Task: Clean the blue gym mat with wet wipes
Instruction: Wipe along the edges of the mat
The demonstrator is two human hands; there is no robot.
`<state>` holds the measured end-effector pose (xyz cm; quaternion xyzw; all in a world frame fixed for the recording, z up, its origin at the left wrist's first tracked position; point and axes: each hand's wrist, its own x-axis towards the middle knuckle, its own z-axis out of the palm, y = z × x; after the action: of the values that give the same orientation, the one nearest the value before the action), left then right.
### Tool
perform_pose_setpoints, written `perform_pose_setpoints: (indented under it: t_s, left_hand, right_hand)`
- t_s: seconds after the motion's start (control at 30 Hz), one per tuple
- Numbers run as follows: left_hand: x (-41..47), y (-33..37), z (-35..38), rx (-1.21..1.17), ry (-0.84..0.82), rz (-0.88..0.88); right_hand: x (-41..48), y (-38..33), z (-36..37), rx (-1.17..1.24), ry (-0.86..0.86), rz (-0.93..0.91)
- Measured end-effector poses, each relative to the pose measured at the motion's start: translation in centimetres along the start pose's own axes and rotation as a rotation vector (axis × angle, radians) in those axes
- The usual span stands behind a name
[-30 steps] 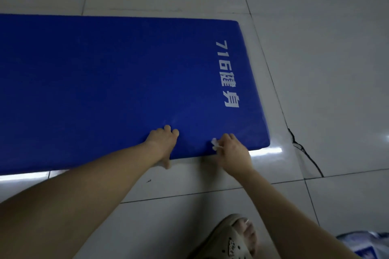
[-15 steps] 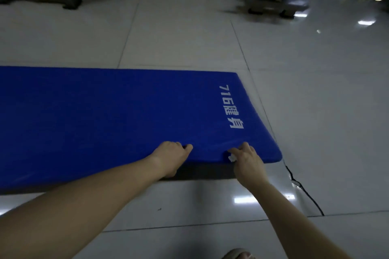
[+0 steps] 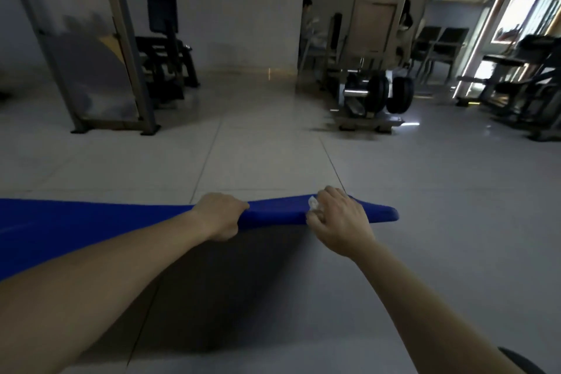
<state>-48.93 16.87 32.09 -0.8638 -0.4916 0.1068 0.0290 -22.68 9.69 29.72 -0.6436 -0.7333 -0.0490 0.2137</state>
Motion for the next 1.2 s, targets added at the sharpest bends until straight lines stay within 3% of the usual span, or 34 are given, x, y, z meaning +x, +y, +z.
perform_pose_setpoints:
  t_s: [0.27, 0.63, 0.9, 1.0, 1.1, 1.2]
  left_hand:
    - [-4.4, -2.0, -7.5, 0.052, 0.113, -0.029]
    - [-5.2, 1.2, -15.1, 0.088, 0.141, 0.030]
    - [-4.9, 1.4, -14.2, 0.030, 0.174, -0.024]
    - [-4.5, 1.0, -13.2, -0.034, 0.334, -0.043]
    - [-3.4, 2.4, -10.7, -0.270, 0.459, 0.055]
    - [-2.2, 3.0, -8.4, -0.242, 0.651, 0.137]
  right_hand:
    - [0.6, -4.1, -5.7, -0.231, 0.068, -0.096]
    - [-1.8, -1.3, -11.8, -0.125, 0.120, 0.017]
    - [-0.4, -0.8, -11.6, -0.110, 0.021, 0.066]
    - [2.0, -0.9, -12.3, -0.093, -0.056, 0.093]
    - [3.1, -0.9, -12.2, -0.130, -0.026, 0.083]
    - [2.7, 0.0, -11.9, -0.039, -0.021, 0.057]
